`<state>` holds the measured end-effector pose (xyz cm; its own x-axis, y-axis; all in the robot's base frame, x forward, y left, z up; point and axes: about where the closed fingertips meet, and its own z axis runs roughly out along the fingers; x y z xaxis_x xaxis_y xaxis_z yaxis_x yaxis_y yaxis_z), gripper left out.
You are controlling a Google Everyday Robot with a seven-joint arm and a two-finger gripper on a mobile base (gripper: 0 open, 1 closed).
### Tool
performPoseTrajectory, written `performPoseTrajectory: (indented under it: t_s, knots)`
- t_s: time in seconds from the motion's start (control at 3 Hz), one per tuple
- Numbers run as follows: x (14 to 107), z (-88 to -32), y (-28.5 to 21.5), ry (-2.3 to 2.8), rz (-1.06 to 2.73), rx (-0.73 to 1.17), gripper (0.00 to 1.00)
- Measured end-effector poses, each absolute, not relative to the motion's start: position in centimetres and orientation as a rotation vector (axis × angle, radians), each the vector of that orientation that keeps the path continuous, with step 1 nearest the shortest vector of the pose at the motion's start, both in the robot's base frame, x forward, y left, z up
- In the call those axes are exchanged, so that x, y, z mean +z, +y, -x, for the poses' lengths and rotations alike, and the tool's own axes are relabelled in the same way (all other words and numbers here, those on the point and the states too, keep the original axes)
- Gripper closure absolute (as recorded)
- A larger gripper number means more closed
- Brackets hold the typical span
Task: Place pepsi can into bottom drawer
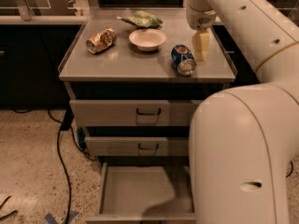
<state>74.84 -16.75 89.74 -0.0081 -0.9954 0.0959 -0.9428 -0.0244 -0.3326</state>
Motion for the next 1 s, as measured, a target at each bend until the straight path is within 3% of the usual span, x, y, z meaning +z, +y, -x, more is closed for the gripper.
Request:
performPoseTrajectory:
  t_s: [0.33, 1.0]
  knots:
    - [89.3, -73.3, -18.5, 1.967, 2.103, -0.227, 0.00]
    - [89.4, -74.4, -17.2, 1.907, 2.073, -0.204, 0.00]
